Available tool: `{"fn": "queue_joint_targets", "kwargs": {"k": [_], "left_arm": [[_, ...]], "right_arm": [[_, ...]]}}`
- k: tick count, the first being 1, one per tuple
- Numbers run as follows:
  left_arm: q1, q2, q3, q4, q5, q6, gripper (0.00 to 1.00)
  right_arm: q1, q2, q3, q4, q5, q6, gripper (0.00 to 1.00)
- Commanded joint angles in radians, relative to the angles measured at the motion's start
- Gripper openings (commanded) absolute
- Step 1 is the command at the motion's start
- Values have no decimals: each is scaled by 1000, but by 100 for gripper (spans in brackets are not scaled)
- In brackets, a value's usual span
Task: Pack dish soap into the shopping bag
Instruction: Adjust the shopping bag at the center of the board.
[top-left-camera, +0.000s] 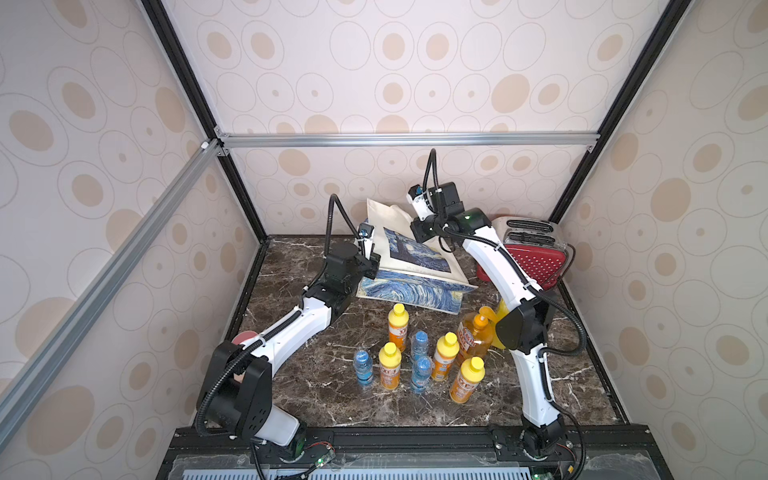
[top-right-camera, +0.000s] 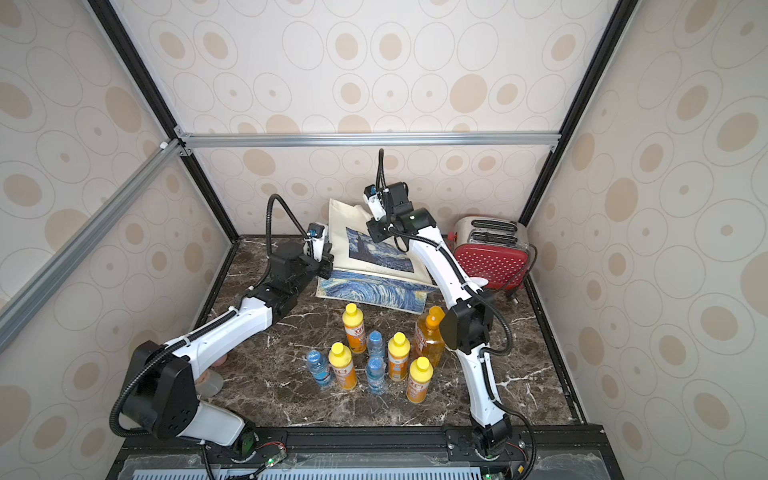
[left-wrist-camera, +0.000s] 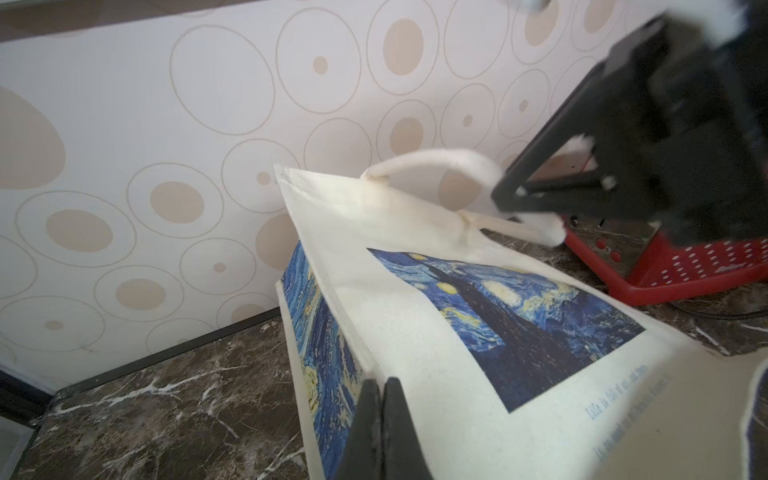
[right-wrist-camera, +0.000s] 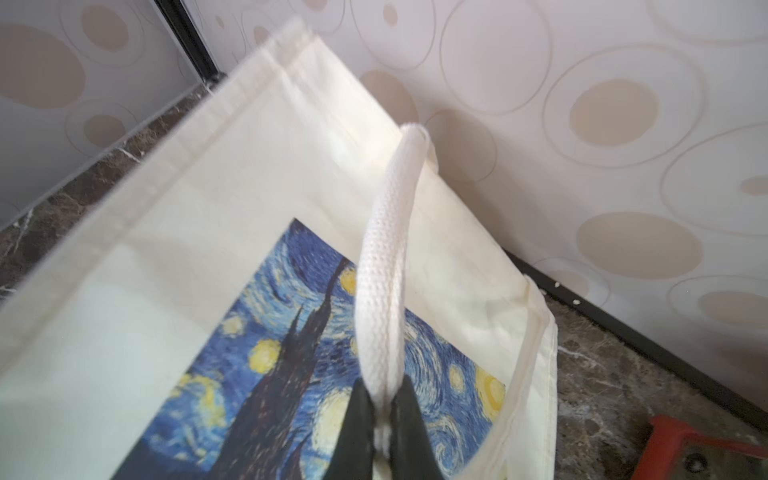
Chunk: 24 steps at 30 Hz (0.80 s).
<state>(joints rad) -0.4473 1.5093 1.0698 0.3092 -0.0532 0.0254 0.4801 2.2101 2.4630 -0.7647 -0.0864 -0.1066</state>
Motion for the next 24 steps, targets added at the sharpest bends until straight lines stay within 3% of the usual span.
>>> {"fn": "queue_joint_targets", "kwargs": {"k": [1,7,11,15,19,24], "left_arm": [[-3,50,15,84,-65,42,11],[12,169,51,106,-80,11,57],[21,134,42,108,-70,-39,80],[34,26,5,114,-51,-119,87],[65,-90,14,39,-29,-237,87],[139,-123,184,-229,10,-388,90]], "right_arm": [[-1,-116,53,75,-5,-37,0],[2,-201,28,77,-87,-39,0],[25,-326,-155,116,-101,-56,0],[75,-466,-386,169,-66,-88,0],[116,-539,-431,127,-72,-103,0],[165,-645,-593,134,-55,-96,0]]}}
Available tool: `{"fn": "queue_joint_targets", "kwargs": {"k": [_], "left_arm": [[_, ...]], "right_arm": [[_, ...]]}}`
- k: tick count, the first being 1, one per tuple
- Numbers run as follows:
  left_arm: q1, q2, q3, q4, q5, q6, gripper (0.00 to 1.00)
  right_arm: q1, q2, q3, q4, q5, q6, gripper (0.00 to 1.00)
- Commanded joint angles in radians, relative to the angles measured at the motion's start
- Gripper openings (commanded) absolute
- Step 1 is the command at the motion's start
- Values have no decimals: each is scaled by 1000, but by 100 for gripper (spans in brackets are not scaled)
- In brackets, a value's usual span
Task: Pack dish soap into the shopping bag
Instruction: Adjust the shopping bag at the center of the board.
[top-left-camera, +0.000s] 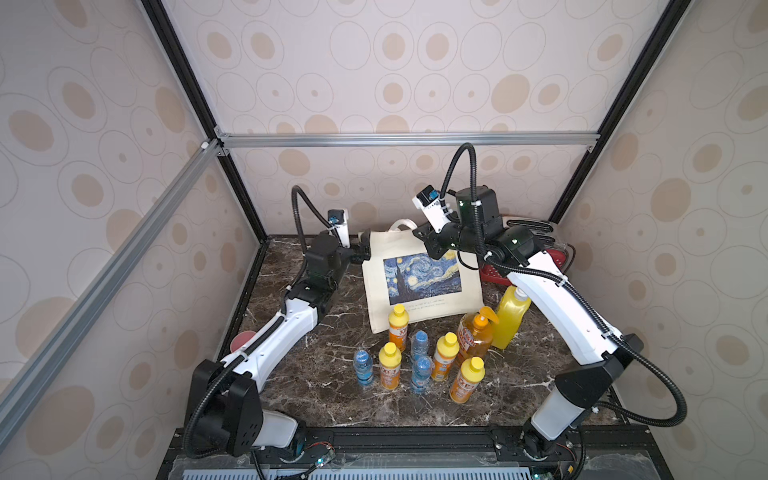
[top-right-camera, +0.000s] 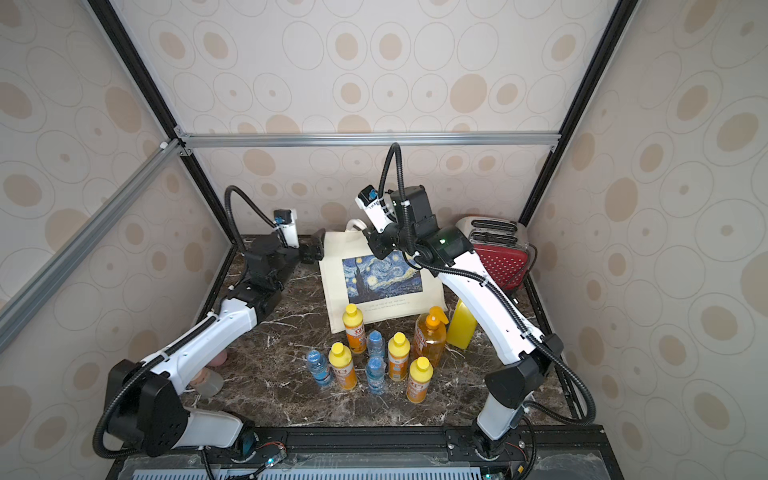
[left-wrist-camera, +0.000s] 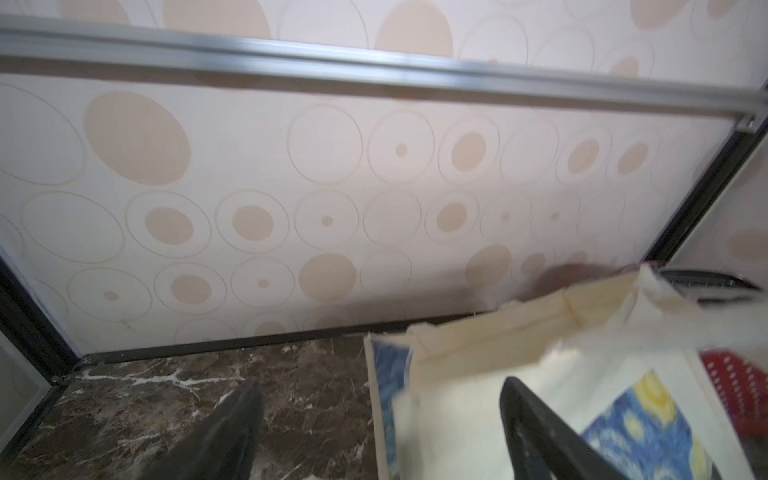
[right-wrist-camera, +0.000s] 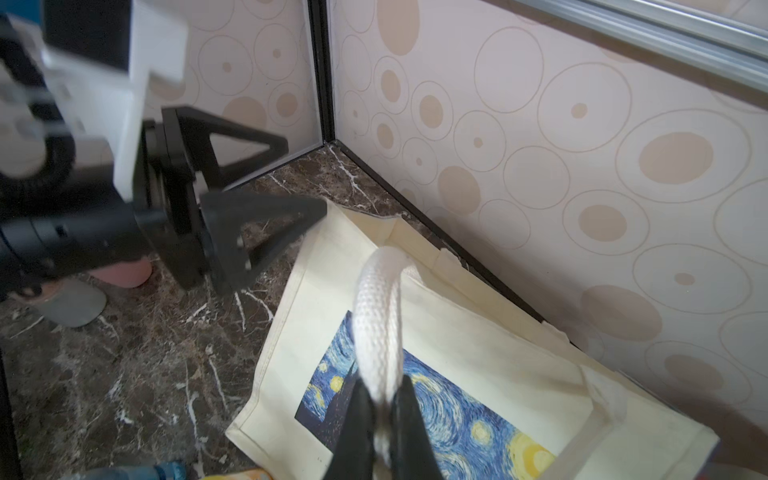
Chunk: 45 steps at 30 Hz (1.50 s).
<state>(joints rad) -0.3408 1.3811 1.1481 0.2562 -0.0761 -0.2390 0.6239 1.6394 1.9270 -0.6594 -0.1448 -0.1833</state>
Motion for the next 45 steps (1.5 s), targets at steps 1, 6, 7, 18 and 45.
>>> {"fn": "queue_joint_targets", "kwargs": {"k": [1,6,7,18,45], "left_arm": [[45,27,169,-259,47,-136,91],[77,134,351,-488,92,-160,90],[91,150,361,-502,125,-176,89],[161,359,636,-770,516,-244,88],[-9,505,911,-1195,565,-109,10]], "right_arm": [[33,-96,-86,25,13,-18,0],[91,-190,-187,18,104,-18,0],[92,-209,-209,23,109,-13,0],[112,-342,-333,22,88,4,0],[118,-421,-434,63,101,-15,0]]}}
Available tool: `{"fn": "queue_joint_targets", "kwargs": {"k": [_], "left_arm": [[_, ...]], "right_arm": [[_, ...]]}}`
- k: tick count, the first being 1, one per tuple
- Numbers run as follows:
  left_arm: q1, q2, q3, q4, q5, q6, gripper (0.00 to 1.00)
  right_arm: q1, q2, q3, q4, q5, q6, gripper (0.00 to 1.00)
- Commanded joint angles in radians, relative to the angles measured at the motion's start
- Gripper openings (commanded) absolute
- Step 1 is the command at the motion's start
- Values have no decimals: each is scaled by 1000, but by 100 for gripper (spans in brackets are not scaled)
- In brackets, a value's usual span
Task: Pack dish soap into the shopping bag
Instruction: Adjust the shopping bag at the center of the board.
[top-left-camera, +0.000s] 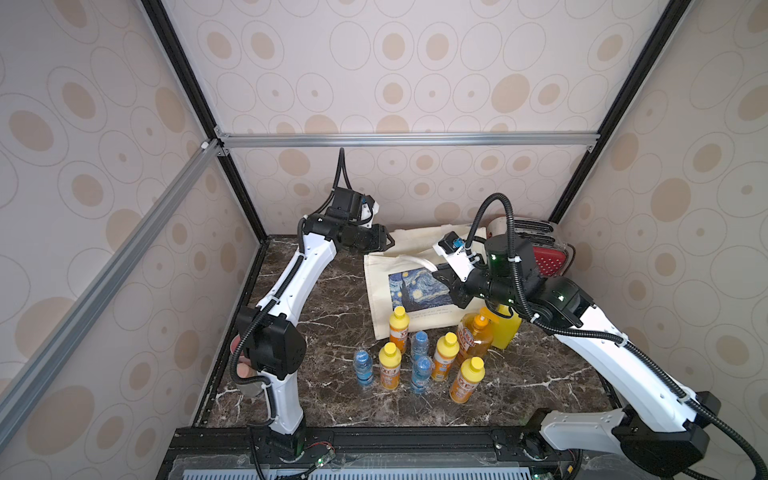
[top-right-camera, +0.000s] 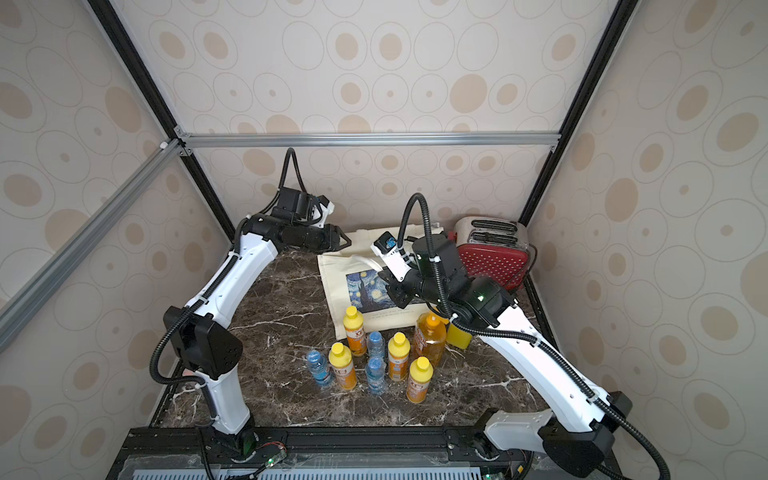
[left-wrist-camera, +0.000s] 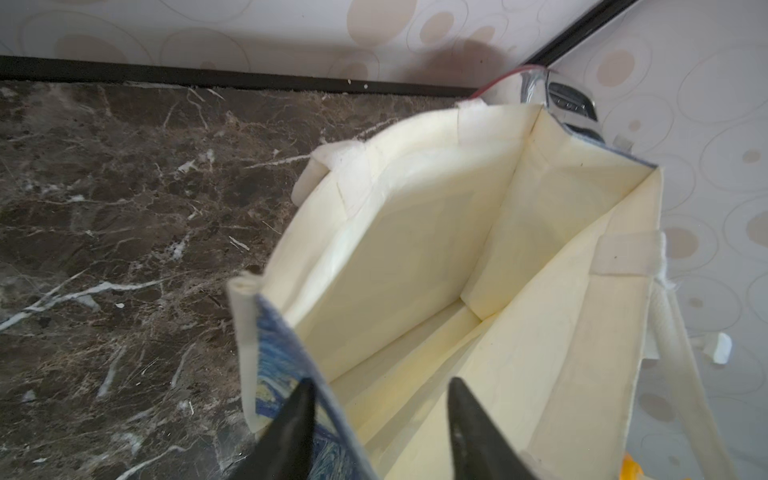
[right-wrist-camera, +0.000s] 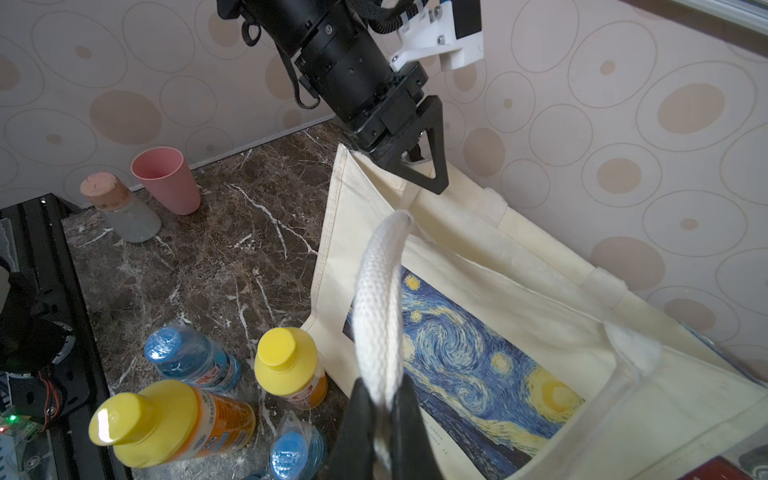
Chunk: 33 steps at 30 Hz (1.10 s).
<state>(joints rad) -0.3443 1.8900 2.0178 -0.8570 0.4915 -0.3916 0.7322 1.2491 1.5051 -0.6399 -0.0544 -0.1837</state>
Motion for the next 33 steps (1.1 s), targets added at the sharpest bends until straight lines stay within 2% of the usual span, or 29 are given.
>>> {"fn": "queue_joint_targets", "kwargs": {"k": [1,7,11,19,22,28,30,33], "left_arm": [[-5,-6,42,-76,-11,45,0],[-5,-16,89,35,-66,38,0],[-5,-40,114,136,-141,53,0],[-5,-64,149,292,-204,105,0],[-4,-100,54,372,-226,111,0],[-3,-216,-283,538,-266,85,0],[-1,-259,-388,584,-280,69,0],[6,-318,-511,632,-294,43,0]], "right_arm": [[10,-30,-14,48,15,-17,0],[9,7,-12,55,81,-21,2],[9,23,-14,63,116,-23,3],[9,0,-41,99,71,-25,4],[9,8,-28,80,40,-26,6],[9,33,27,-6,-43,-23,19],[9,28,35,-12,-30,-4,28],[8,14,53,-28,61,32,46]]}}
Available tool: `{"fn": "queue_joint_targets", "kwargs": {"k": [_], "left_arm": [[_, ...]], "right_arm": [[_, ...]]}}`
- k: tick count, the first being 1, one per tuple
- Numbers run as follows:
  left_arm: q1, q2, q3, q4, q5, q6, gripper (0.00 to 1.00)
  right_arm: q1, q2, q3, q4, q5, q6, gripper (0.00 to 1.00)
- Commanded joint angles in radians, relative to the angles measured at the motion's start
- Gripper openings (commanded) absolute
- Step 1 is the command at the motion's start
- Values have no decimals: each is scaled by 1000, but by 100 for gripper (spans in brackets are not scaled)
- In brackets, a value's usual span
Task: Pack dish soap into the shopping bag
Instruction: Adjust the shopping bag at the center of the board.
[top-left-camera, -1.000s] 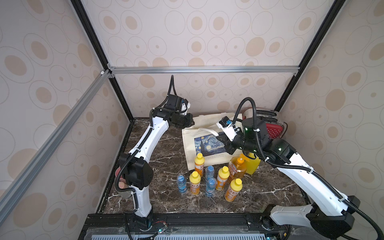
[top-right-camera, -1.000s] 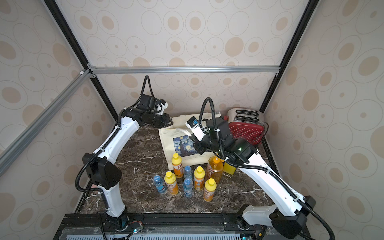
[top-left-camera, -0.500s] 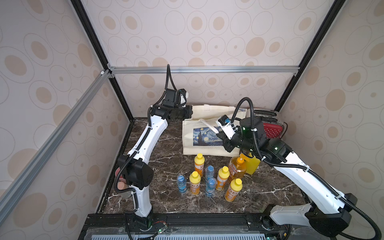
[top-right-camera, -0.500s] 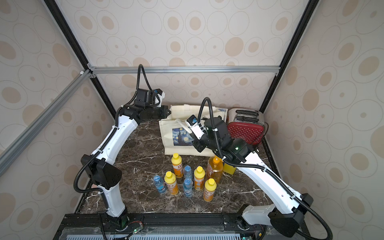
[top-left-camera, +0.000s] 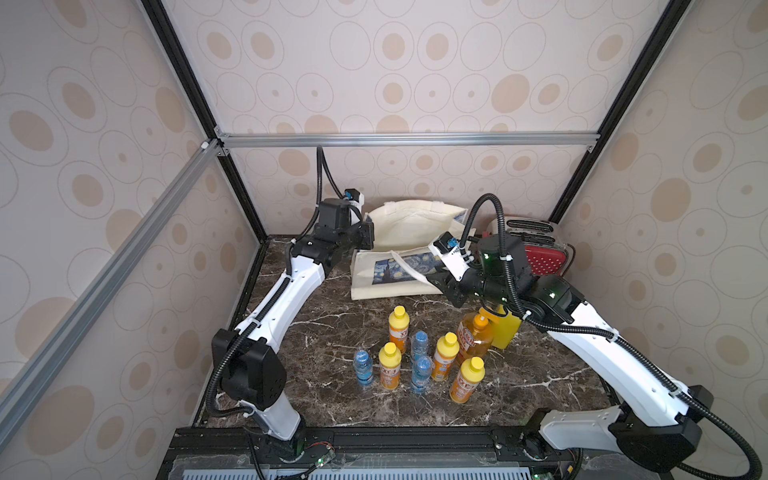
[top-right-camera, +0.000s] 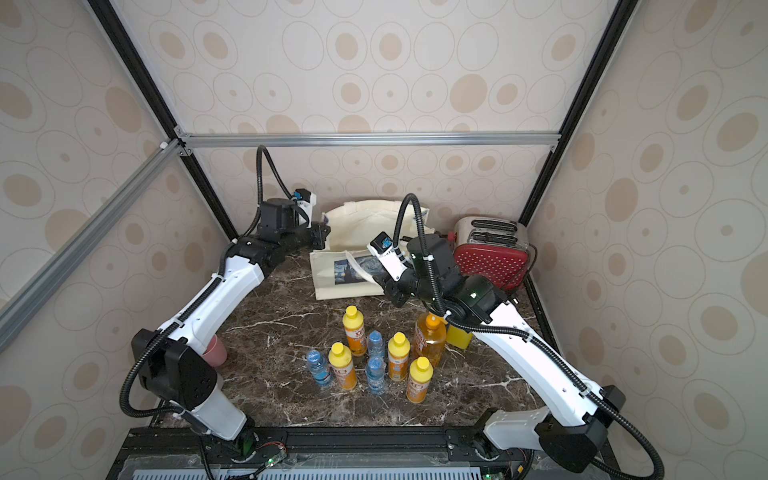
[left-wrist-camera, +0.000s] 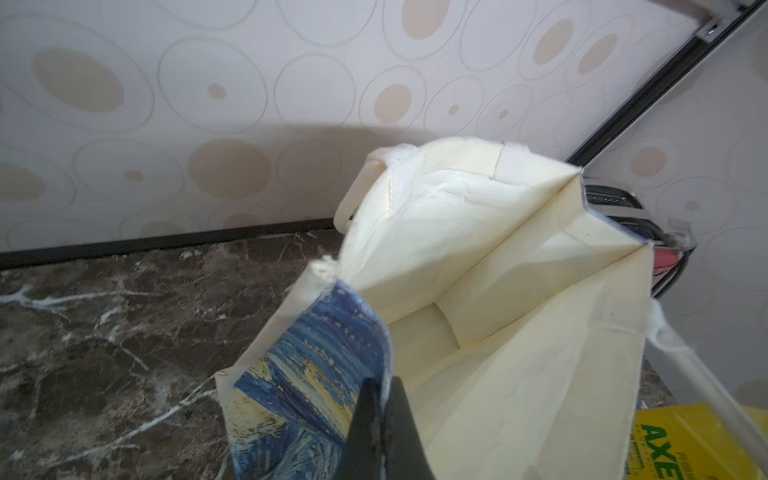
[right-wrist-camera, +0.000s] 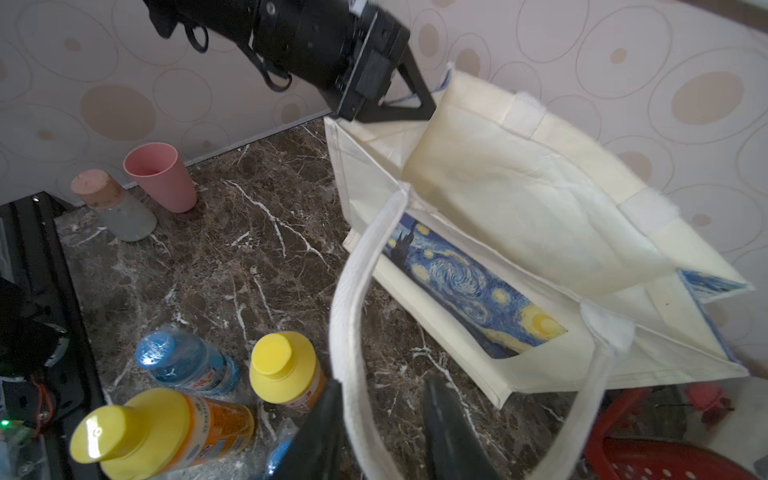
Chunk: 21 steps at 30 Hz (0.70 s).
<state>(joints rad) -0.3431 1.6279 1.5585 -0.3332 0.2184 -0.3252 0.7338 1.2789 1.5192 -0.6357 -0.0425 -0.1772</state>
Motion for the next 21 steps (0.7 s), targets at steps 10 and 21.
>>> {"fn": "queue_joint_targets", "kwargs": {"k": [10,21], "left_arm": [[24,-182,-305,357,50,15,0],[25,-223,-405,487,113,70,0]], "right_arm": [[-229,-36,77,-137,32,245,81],[-330,418,494,-266,83,176,85]]}}
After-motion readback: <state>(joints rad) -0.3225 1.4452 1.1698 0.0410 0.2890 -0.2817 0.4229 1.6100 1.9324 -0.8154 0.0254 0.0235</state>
